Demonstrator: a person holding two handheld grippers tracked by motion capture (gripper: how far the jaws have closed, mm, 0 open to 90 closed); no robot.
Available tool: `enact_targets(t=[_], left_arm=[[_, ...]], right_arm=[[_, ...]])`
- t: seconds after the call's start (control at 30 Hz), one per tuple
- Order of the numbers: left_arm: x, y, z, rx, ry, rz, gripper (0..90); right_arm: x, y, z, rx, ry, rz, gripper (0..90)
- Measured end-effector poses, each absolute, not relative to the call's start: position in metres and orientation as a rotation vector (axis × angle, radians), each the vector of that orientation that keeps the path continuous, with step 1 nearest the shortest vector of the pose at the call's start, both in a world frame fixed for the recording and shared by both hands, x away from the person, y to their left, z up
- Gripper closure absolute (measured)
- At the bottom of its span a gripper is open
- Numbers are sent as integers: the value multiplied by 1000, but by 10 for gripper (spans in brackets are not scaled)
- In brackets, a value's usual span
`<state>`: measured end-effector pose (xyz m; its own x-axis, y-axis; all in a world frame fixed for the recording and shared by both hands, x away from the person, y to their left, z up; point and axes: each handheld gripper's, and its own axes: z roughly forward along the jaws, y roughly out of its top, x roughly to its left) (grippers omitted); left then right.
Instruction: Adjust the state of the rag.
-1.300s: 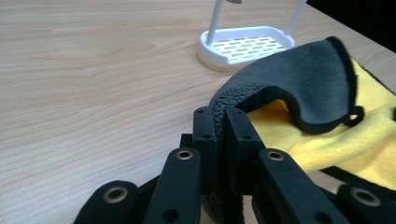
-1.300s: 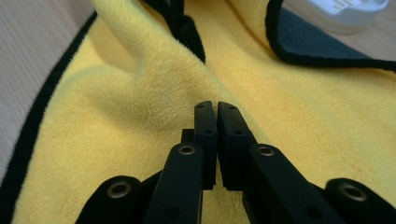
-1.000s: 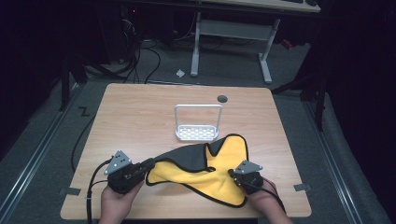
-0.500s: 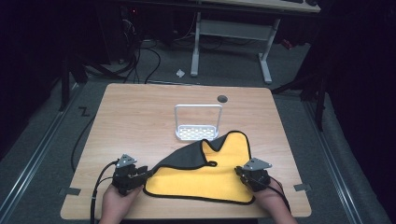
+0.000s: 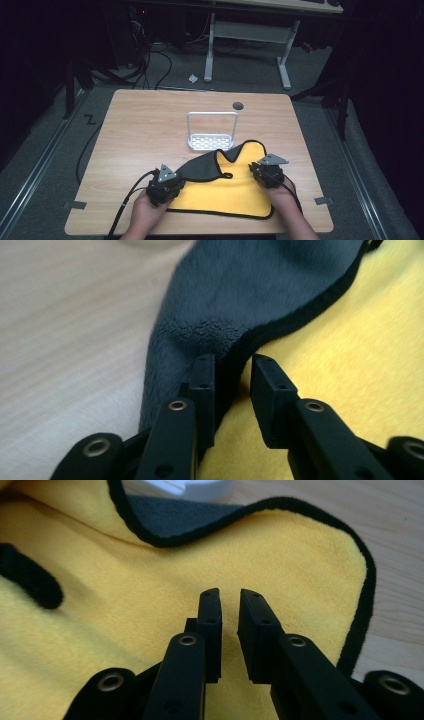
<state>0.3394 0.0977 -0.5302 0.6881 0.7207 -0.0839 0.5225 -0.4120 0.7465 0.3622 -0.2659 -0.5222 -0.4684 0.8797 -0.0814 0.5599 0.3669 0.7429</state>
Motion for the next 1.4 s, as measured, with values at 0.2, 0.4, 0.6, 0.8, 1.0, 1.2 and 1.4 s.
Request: enact_targets(t=[0.2, 0.4, 0.6, 0.8, 1.0, 1.2, 1.4], left_arm=[[320, 102, -529, 2115, 956, 269, 749], [298, 98, -522, 2146, 930, 219, 749], [295, 84, -504, 2080, 853, 198, 694], [296, 56, -497, 2066, 786, 222, 638], [300, 67, -499, 2066, 847, 257, 641], [295, 103, -501, 2008, 951, 270, 642], [294, 98, -498, 1978, 923, 223, 633]], right_arm=[[355, -264, -528, 1232, 2210, 871, 812], [328, -268, -528, 1173, 2250, 880, 803], [332, -270, -528, 1176, 2257, 897, 786], [333, -271, -528, 1176, 2259, 906, 785], [333, -272, -529, 1182, 2258, 912, 785], [334, -272, -529, 1182, 2261, 922, 785], [334, -272, -529, 1187, 2261, 918, 785]])
